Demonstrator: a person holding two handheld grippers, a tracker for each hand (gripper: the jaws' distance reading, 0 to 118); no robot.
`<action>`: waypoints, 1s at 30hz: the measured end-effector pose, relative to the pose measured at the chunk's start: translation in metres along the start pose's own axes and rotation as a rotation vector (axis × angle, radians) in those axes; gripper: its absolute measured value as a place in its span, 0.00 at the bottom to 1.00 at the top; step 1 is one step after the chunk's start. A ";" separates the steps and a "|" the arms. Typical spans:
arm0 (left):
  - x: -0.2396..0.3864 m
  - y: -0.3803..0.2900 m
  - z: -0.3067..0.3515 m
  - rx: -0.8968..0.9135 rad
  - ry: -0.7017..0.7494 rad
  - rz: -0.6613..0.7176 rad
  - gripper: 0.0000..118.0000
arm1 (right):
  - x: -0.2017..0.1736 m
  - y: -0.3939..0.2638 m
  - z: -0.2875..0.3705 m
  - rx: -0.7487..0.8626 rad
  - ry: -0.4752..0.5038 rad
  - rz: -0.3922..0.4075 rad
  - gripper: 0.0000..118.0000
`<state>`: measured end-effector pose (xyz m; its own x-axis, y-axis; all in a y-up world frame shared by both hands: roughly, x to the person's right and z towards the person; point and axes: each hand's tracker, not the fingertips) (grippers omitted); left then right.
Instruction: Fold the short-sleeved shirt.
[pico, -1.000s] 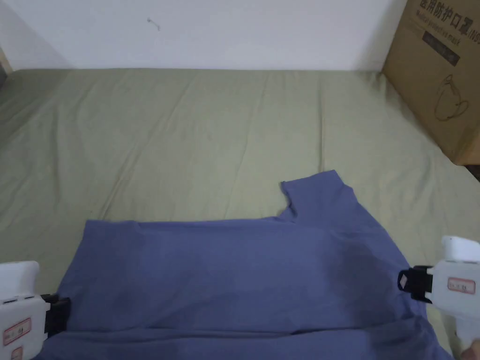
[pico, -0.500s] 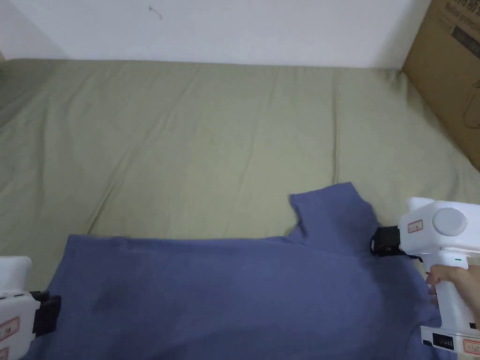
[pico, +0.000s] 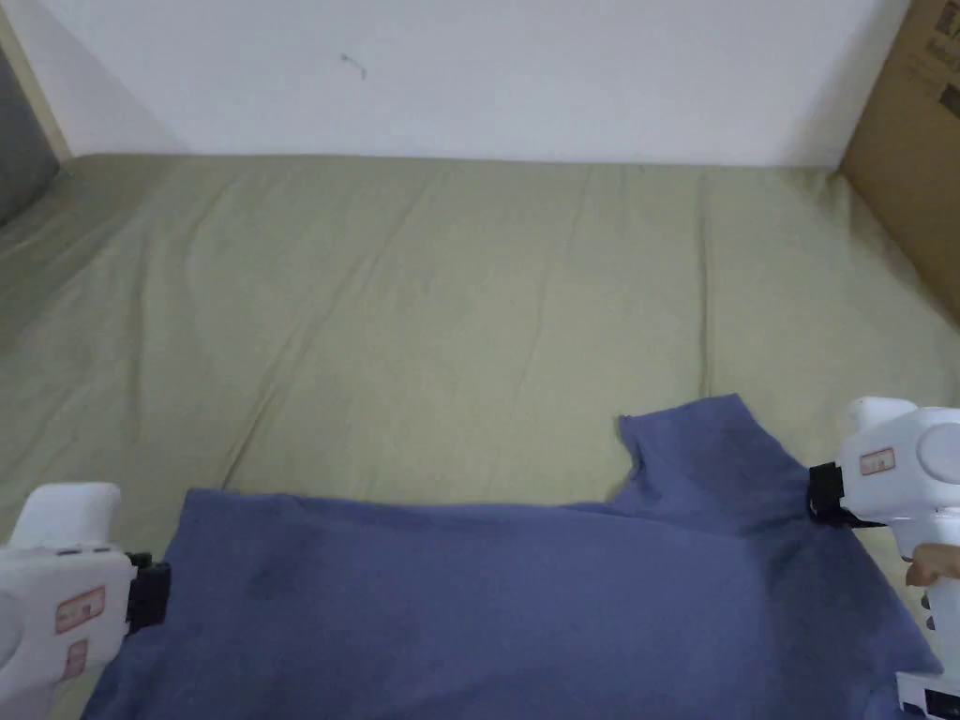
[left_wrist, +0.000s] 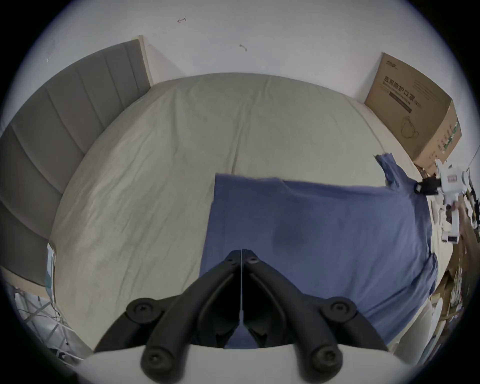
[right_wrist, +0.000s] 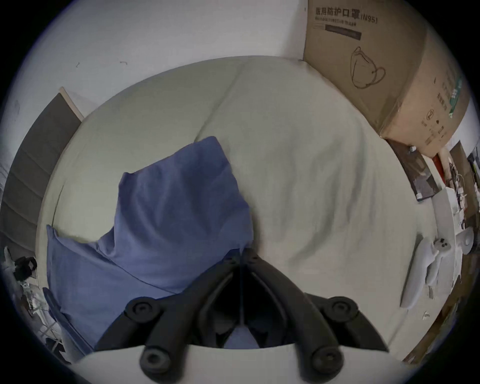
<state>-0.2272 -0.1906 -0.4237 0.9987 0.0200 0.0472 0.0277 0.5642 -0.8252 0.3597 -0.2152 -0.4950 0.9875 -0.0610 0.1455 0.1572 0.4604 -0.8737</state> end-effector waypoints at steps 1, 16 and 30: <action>-0.001 0.008 -0.005 0.007 -0.001 0.012 0.15 | 0.001 0.000 0.000 0.001 -0.001 0.002 0.00; -0.004 0.074 -0.125 -0.163 0.063 0.024 0.60 | 0.007 -0.001 -0.013 -0.018 -0.002 0.017 0.00; 0.002 0.080 -0.052 -0.088 0.003 -0.067 0.01 | 0.012 -0.007 0.057 0.094 0.047 -0.001 0.00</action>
<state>-0.2212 -0.1885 -0.5192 0.9946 -0.0173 0.1023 0.0977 0.4898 -0.8663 0.3698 -0.1687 -0.4612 0.9873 -0.1018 0.1223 0.1581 0.5410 -0.8260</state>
